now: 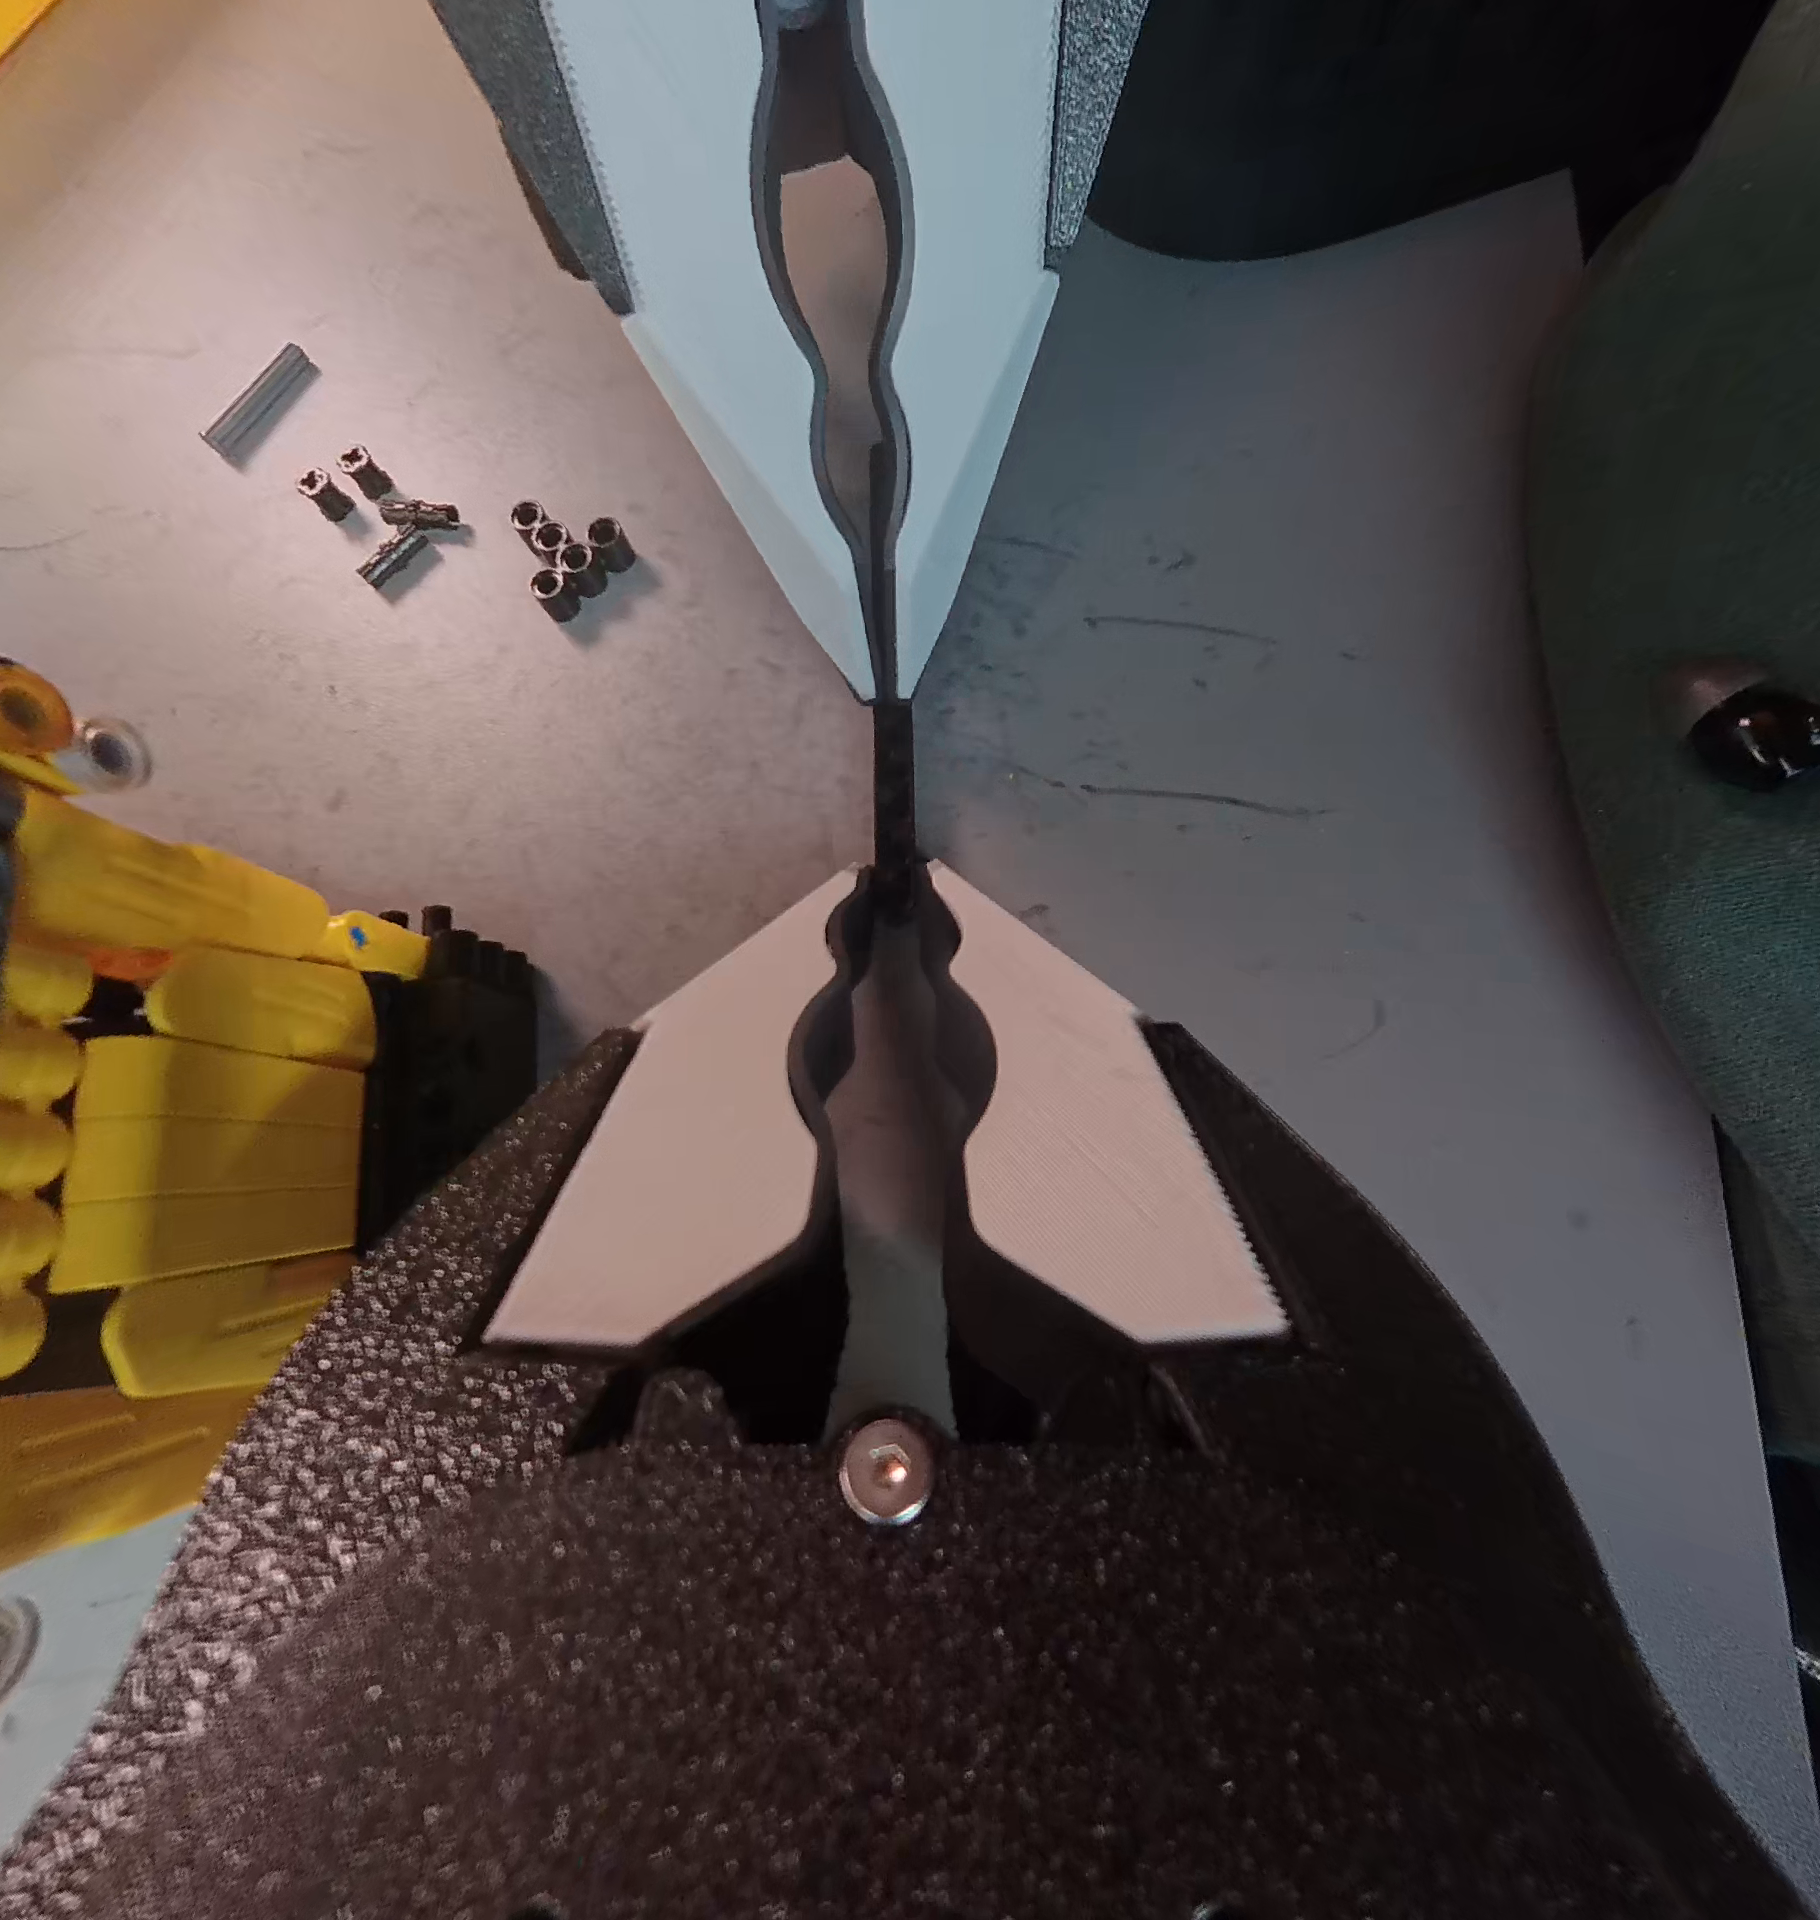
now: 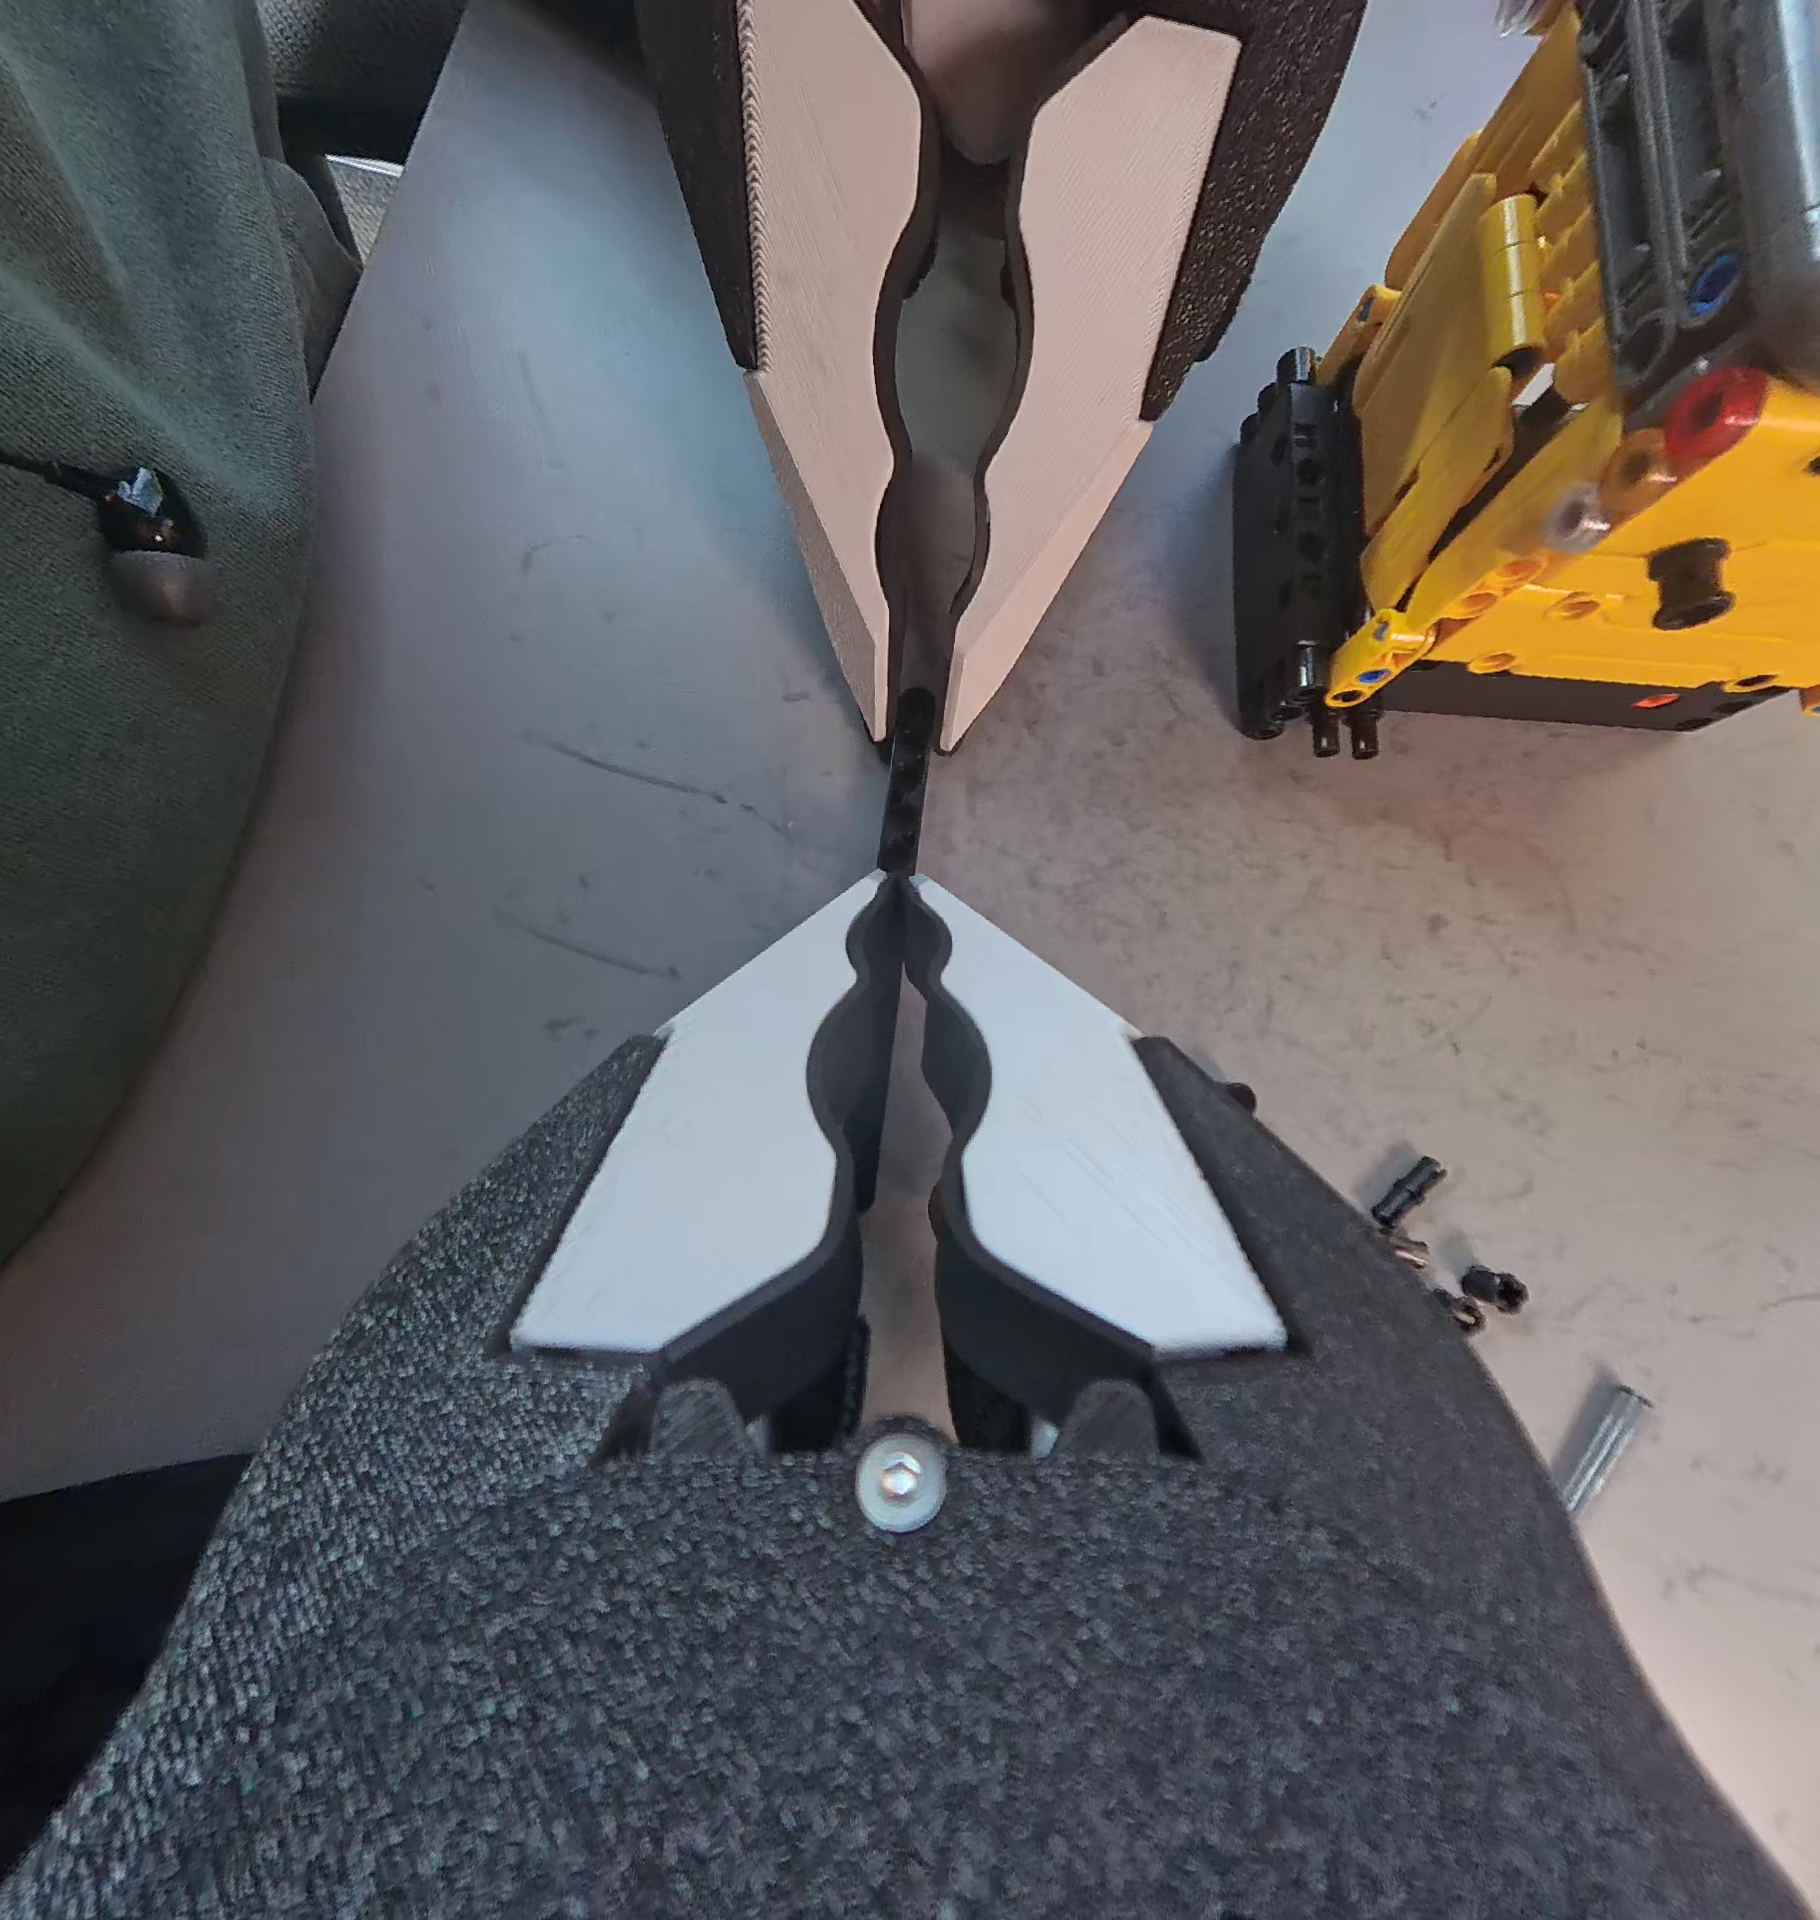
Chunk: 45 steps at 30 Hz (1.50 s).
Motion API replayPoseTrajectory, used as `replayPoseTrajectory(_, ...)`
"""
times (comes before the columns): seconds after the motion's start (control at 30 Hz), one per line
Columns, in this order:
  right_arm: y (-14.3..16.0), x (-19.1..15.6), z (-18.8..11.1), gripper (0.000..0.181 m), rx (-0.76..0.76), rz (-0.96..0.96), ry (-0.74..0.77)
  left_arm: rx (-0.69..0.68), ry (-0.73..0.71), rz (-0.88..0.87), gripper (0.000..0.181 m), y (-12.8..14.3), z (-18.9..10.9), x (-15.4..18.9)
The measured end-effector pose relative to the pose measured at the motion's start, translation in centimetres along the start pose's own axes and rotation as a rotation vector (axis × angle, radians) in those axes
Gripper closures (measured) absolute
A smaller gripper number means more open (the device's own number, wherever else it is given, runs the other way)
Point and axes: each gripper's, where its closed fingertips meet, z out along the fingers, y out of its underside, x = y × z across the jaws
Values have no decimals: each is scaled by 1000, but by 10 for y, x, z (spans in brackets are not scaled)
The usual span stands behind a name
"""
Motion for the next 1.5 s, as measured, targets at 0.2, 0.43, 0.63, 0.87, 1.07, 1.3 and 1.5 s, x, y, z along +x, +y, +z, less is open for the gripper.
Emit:
replayPoseTrajectory(0.2,-6,1,4,181,0,-18,-7,0,0,0,174,0,0,0)
replayPoseTrajectory(0.43,-11,2,7,181,7,-28,-16,0,1,0,174,0,0,0)
replayPoseTrajectory(0.63,-11,2,11,181,-3,-30,-24,0,0,1,174,0,0,0)
replayPoseTrajectory(0.87,-17,2,16,181,2,-45,-24,0,1,0,174,0,0,0)
replayPoseTrajectory(1.07,-23,3,17,181,19,-50,-24,0,3,-2,174,0,0,0)
replayPoseTrajectory(1.3,-23,4,22,181,5,-67,-23,0,-1,0,174,0,0,0)
replayPoseTrajectory(1.5,-24,4,22,181,10,-72,-19,0,-7,5,174,1,-1,0)
